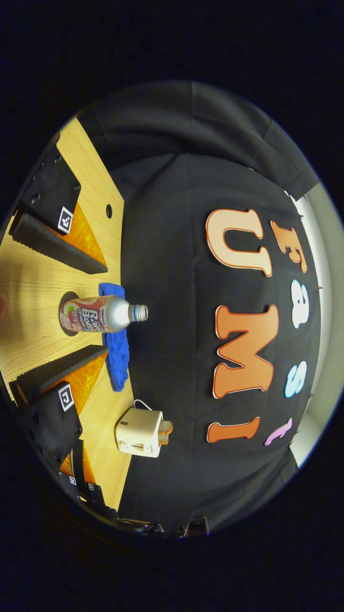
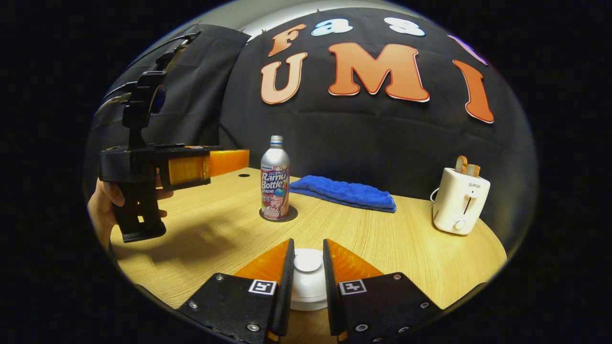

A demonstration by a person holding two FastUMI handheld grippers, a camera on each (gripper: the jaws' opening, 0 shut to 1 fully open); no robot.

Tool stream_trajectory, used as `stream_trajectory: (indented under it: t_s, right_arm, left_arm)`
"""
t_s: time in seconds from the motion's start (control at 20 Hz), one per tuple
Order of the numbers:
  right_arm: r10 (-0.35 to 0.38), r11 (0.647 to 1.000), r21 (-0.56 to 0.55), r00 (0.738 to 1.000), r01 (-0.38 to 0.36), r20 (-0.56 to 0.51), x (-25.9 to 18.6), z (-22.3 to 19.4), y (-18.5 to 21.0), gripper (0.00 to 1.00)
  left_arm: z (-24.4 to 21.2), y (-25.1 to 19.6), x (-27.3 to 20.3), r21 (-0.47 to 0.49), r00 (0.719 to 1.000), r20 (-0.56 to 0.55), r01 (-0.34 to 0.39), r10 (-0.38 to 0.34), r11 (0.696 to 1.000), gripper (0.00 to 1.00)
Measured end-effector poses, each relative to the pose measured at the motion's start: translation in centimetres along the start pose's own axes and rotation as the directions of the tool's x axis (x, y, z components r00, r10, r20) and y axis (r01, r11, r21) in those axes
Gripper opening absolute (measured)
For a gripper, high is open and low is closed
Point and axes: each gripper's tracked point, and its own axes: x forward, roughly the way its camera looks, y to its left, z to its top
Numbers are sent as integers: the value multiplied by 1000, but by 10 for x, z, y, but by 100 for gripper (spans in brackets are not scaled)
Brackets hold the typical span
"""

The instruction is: Open the teacup lid with one hand, grasp the water bottle and pour water into the teacup with the other hand; after pouring, place the water bottle on the coaster and then close the teacup lid.

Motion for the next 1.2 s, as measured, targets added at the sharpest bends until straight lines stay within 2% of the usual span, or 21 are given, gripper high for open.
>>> stream_trajectory:
  t_s: [0.05,0.1,0.25,0.35,0.45,0.5,0.55,0.65,0.75,0.8,0.85,0.9,1.05,1.2]
  right_arm:
    - [-21,1000,-11,999,21,50,-5,18,-6,43]
    - [-37,999,-7,996,37,76,-8,26,-12,49]
    - [-121,993,17,978,119,169,-28,65,-43,66]
    - [-185,982,16,961,186,207,-41,84,-65,76]
    - [-253,966,17,931,258,263,-59,109,-88,83]
    - [-287,956,30,913,291,291,-68,123,-100,80]
    - [-305,950,35,900,310,310,-73,131,-105,85]
    - [-336,939,46,881,341,333,-81,141,-114,86]
    - [-365,927,49,869,371,333,-86,144,-121,86]
    - [-377,923,53,863,382,336,-88,147,-122,89]
    - [-373,924,53,863,378,342,-90,148,-120,90]
    - [-373,924,56,861,377,346,-91,149,-120,90]
    - [-365,928,49,869,370,336,-88,146,-116,91]
    - [-362,929,49,871,368,332,-89,146,-116,92]
  left_arm:
    - [10,5,-7,7,1000,22,-13,13,1000,94]
    - [17,6,-12,10,999,39,-20,20,1000,98]
    - [38,8,-24,-10,995,97,-24,25,1000,100]
    - [51,7,-33,-22,992,123,-27,30,999,100]
    - [63,12,-43,-10,987,155,-51,52,999,100]
    - [67,8,-50,-12,984,171,-54,55,998,100]
    - [69,9,-52,-13,982,178,-60,61,998,100]
    - [75,7,-58,-23,978,201,-55,58,998,94]
    - [75,10,-62,-23,978,198,-65,68,998,100]
    - [77,14,-64,-19,976,202,-80,82,997,94]
    - [78,14,-65,-21,975,204,-88,90,996,94]
    - [78,15,-66,-21,975,203,-92,95,995,100]
    - [77,17,-65,-27,976,191,-102,105,994,94]
    - [73,18,-65,-28,977,178,-115,119,993,94]
